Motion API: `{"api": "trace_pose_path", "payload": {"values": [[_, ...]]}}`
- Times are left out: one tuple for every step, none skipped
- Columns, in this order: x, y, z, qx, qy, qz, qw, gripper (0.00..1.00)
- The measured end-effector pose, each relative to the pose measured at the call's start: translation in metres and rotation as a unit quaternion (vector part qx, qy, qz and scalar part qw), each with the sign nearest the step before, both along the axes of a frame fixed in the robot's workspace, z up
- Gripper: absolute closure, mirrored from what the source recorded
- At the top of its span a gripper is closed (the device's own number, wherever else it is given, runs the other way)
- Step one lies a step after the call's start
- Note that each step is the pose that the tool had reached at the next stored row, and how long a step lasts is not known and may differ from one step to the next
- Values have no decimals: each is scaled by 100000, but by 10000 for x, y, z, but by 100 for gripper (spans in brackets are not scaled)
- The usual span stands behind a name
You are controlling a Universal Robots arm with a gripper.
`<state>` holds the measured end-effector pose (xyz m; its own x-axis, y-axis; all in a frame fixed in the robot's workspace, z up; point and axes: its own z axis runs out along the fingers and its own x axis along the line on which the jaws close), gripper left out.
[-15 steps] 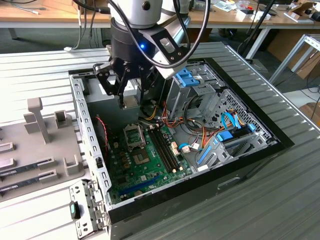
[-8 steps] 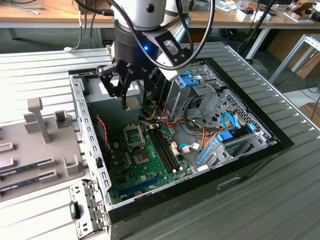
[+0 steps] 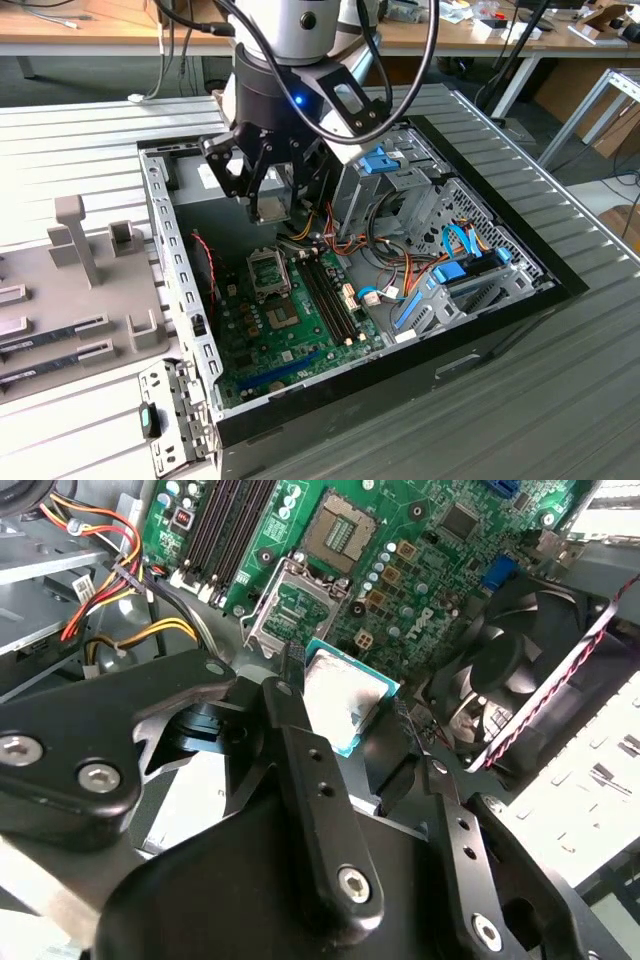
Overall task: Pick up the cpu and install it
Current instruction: 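Pick up the cpu and move it towards the insertion slot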
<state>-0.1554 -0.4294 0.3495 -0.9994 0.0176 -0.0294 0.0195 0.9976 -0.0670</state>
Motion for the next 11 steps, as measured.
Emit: {"api": "trace_pose_path", "payload": {"values": [[7, -5, -3, -31, -1, 1, 100000, 53], [14, -10, -5, -66, 0, 0, 100000, 53], [24, -17, -8, -114, -1, -3, 100000, 53], [30, -22, -10, -144, 2, -2, 100000, 53], [43, -33, -14, -204, 0, -3, 100000, 53], [53, -40, -18, -249, 0, -2, 100000, 53], [58, -44, -19, -271, -3, -3, 100000, 53], [62, -48, -21, -292, -1, -2, 100000, 53], [70, -55, -24, -329, -3, -3, 99999, 53], [75, -59, -26, -348, -5, -4, 99999, 53], [78, -62, -27, -368, -3, -4, 99999, 53]]}}
